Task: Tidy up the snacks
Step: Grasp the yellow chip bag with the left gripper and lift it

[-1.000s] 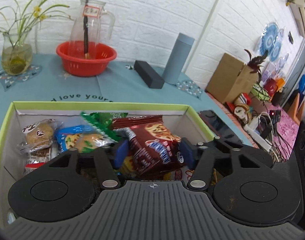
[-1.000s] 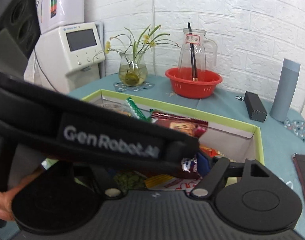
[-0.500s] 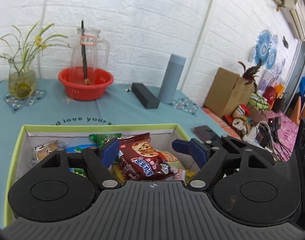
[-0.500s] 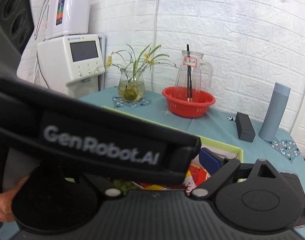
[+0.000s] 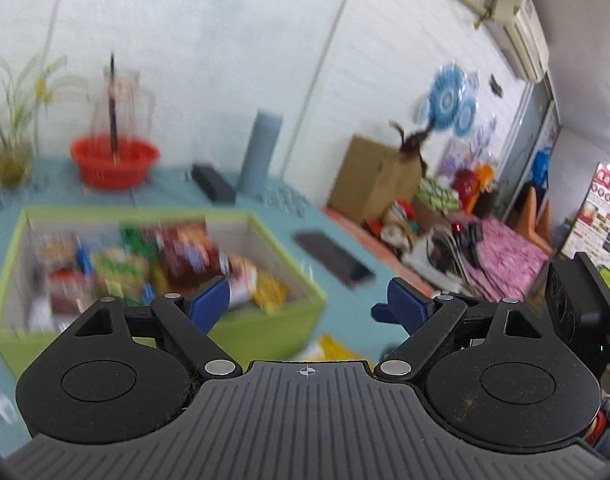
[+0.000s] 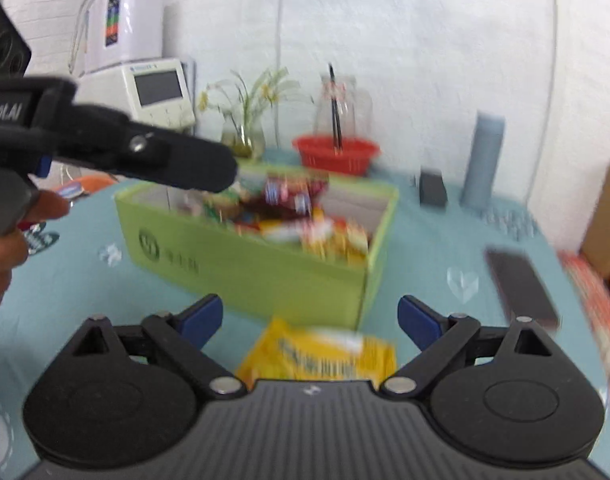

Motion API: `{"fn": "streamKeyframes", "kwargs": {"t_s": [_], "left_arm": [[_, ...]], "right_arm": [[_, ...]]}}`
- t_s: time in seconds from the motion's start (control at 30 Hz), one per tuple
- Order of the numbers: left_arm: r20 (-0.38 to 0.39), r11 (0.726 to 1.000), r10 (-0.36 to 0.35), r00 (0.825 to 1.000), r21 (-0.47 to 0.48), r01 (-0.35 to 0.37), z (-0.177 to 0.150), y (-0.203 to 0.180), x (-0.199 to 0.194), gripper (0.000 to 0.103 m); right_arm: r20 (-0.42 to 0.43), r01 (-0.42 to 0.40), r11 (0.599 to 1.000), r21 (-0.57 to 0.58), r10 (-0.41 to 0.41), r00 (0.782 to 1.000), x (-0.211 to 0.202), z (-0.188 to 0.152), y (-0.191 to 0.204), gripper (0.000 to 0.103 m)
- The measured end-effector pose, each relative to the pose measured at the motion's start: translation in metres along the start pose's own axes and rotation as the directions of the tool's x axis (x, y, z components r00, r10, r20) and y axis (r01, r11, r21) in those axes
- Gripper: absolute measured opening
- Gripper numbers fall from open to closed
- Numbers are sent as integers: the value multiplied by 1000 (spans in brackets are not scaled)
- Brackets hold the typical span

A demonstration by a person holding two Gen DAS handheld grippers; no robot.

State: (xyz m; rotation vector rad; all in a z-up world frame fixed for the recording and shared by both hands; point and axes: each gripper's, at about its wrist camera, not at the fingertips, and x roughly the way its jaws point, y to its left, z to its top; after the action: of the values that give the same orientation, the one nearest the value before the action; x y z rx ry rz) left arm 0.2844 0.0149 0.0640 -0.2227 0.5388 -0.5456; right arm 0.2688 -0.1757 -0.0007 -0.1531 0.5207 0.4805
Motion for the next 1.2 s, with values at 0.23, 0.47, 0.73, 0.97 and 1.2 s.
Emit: {"fn": "streamKeyframes", "kwargs": {"t_s": [0.23,0.47,0.73,0.97,1.2], "left_arm": [[-251,992,13,968,-116,-43,-43,10,59,63],[-312,987,11,950,-151,-61,-49,14,87,58],[-319,985,29,947,-154,-81,-64,16,58,46],[-324,990,93,941,-74,-124,-82,19,13,48],[-297,983,141,944,-71,-169,-100,32,-30,51]], "right_arm": [[-82,14,1000,13,-13,997,28,-28,-8,94],[-100,-27,995,93,37,994,37,-31,-17,94],[-90,-82,996,28,84,992,-5,-45,39,94],[-69,-158,987,-1,157,985,-34,-54,102,94],[-120,-301,952,-58,293,948,-49,-69,158,94]]}}
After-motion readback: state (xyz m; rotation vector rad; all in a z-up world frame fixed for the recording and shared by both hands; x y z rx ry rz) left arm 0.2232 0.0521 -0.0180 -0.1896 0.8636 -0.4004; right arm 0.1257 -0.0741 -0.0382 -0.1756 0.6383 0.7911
